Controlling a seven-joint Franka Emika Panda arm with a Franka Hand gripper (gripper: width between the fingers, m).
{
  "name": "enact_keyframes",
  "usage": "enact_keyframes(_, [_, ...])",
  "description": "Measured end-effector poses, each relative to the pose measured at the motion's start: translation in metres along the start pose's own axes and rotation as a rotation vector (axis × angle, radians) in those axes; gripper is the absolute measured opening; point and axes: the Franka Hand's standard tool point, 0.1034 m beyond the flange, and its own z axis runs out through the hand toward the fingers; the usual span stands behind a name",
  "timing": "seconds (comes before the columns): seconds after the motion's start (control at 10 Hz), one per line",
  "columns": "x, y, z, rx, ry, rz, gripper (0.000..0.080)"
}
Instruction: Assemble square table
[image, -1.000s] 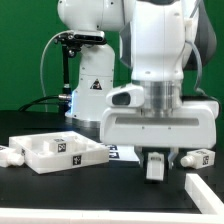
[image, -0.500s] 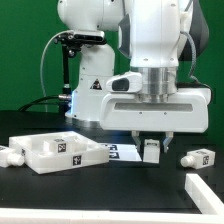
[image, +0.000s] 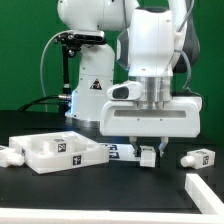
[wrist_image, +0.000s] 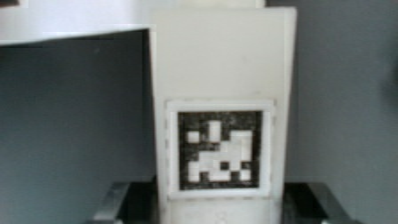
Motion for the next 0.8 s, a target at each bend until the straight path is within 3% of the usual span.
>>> enact_keyframes(0.1, [0.003,0.007,0.002,0.000,-0.001,0.004,0.0284])
enact_keyframes(0.4, [0.004,0.007,0.000,0.000,-0.014,-0.013,0.0284])
enact_keyframes(0.6, [0.017,0.017,-0.025,0.006,-0.049,-0.047,0.0565])
enact_keyframes(0.7, [0.022,0.029,-0.042,0.011,-0.076,-0.102,0.0632])
enact_keyframes(0.8, [0.034,0.045,-0.061,0.020,-0.101,-0.113,0.0632])
